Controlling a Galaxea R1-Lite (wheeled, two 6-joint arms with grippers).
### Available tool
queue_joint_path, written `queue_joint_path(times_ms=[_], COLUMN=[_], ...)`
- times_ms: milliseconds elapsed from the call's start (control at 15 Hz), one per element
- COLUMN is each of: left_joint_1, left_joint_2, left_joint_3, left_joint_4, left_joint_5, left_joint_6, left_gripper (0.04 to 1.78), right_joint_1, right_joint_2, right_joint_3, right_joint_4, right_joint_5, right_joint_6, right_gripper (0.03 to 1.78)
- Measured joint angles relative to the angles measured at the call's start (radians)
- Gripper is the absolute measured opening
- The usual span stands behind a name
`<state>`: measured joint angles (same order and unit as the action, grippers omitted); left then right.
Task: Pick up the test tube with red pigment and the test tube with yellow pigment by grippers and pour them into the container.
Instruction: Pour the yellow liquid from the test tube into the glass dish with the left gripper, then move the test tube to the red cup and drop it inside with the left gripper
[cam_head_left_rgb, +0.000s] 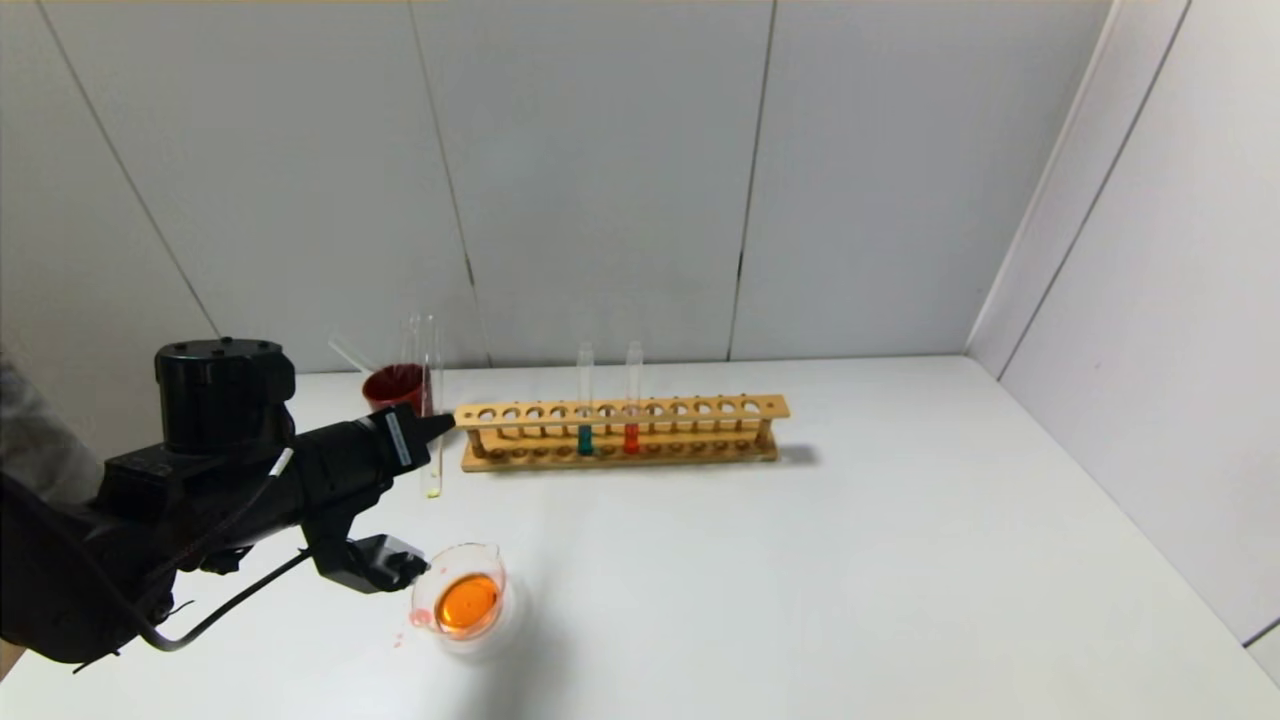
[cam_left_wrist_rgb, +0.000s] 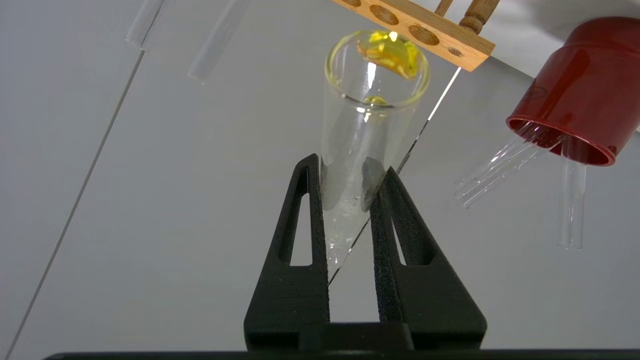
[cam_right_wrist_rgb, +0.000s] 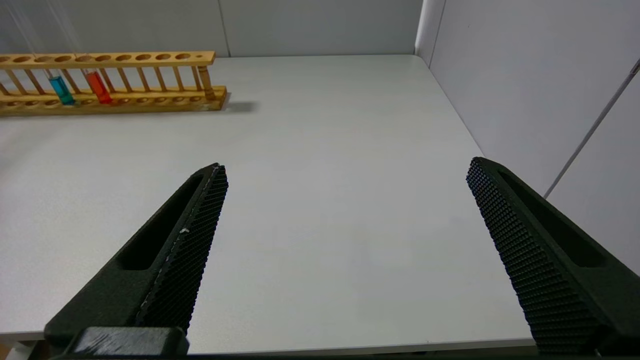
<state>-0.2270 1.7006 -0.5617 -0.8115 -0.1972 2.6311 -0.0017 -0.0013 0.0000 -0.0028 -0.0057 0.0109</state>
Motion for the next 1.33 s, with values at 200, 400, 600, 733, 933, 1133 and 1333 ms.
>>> queue_joint_path(times_ms=[200,400,600,733,933,1133,1333], left_joint_1=[0.000,0.000,0.000,-0.001,-0.001,-0.007,-0.035], left_joint_2=[0.000,0.000,0.001,0.002,0.002,0.003,0.004], left_joint_3=[0.000,0.002,0.002,0.004,-0.003,-0.041,-0.099], left_joint_4=[0.000,0.000,0.000,-0.001,-0.015,-0.035,-0.015], left_joint_5=[0.000,0.000,0.003,0.006,0.018,0.111,0.261], left_joint_6=[0.000,0.000,-0.007,-0.018,-0.093,-0.259,-0.483], left_gripper=[0.30,0.30,0.30,0.30,0.30,0.30,0.30], right_joint_1=[0.000,0.000,0.000,0.000,0.000,0.000,0.000], right_joint_2=[0.000,0.000,0.000,0.000,0.000,0.000,0.000], right_joint_3=[0.000,0.000,0.000,0.000,0.000,0.000,0.000], right_joint_4=[0.000,0.000,0.000,0.000,0.000,0.000,0.000], right_joint_5=[0.000,0.000,0.000,0.000,0.000,0.000,0.000], right_joint_6=[0.000,0.000,0.000,0.000,0.000,0.000,0.000], right_gripper=[1.75,1.75,1.75,1.75,1.75,1.75,1.75])
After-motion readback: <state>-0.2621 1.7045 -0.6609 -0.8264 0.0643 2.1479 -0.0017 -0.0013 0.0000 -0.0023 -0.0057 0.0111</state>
